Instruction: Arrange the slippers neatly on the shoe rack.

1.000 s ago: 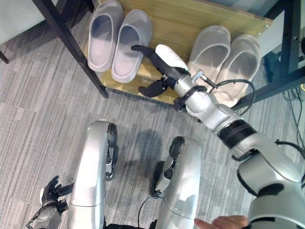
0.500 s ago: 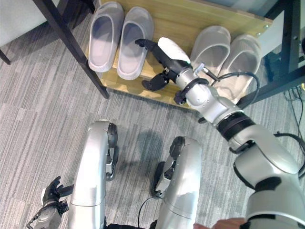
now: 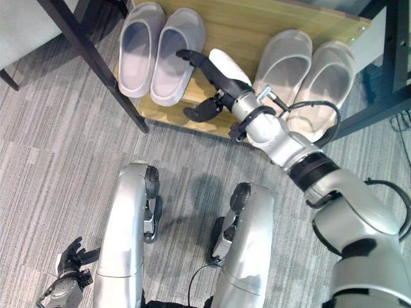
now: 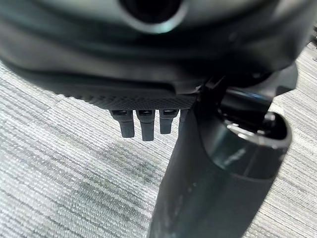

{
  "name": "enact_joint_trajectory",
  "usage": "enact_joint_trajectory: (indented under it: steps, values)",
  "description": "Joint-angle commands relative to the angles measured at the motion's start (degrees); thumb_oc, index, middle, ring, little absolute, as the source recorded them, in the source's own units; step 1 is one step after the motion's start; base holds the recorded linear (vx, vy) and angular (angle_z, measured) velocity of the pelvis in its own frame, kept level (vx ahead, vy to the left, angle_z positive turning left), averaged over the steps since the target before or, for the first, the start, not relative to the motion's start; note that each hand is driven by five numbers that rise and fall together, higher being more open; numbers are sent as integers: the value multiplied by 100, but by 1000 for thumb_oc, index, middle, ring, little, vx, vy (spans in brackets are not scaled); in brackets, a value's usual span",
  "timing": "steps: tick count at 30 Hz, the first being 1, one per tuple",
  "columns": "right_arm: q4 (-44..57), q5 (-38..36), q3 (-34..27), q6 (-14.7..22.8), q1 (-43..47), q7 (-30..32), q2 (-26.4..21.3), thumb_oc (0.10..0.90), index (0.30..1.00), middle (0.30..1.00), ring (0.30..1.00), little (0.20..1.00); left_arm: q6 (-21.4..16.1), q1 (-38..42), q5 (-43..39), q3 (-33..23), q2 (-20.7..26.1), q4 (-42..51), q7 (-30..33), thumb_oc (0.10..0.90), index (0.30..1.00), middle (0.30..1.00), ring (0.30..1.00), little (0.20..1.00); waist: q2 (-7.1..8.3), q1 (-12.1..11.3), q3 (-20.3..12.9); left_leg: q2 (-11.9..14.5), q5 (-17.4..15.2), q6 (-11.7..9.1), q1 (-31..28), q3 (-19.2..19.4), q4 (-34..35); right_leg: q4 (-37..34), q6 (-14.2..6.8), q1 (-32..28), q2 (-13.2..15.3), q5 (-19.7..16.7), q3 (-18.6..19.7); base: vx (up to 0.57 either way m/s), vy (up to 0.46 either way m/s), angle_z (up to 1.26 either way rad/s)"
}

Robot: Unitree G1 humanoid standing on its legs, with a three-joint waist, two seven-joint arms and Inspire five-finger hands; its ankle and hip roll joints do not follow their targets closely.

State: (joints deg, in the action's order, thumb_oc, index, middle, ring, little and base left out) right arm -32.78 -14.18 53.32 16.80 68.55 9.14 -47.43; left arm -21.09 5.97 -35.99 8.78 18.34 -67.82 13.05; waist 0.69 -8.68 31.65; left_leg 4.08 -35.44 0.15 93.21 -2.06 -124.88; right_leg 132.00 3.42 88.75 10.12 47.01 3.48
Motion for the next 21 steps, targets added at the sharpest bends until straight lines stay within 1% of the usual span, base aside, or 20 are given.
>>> enact_joint_trajectory:
  steps: [1,8,14,17,21]
  values:
    - [714,-157,-640,371,564,356,28,800,900,900,900,900,-231,-145,-186,233,353,2,85,800,900,900,900,900,29,-334,-186,46,-712,2,-326,-162,-214,-7,459,121,64,-307,230,0,0,0]
    - [792,65,-828,373,319,470,-106,800,900,900,900,900,-214,-140,-177,161,346,1,97,800,900,900,900,900,47,-303,-186,40,-711,-6,-326,-175,-241,-6,455,121,44,-307,229,0,0,0]
    - [1054,44,-1102,509,-37,547,-212,800,900,900,900,900,-228,-99,-102,117,320,49,140,800,900,900,900,900,78,-262,-186,39,-693,-17,-326,-174,-232,-19,463,121,27,-306,242,0,0,0]
    - [1274,67,-1255,569,-193,551,-166,800,900,900,900,900,-209,-79,-71,76,305,-2,150,800,900,900,900,900,59,-239,-186,16,-674,-14,-326,-174,-218,-44,457,121,18,-311,224,0,0,0]
    - [1392,182,-1305,563,-236,565,-146,800,900,900,900,900,-211,-68,-36,96,275,-21,149,800,900,900,900,900,39,-236,-186,10,-667,-7,-326,-182,-228,-32,451,121,23,-303,209,0,0,0]
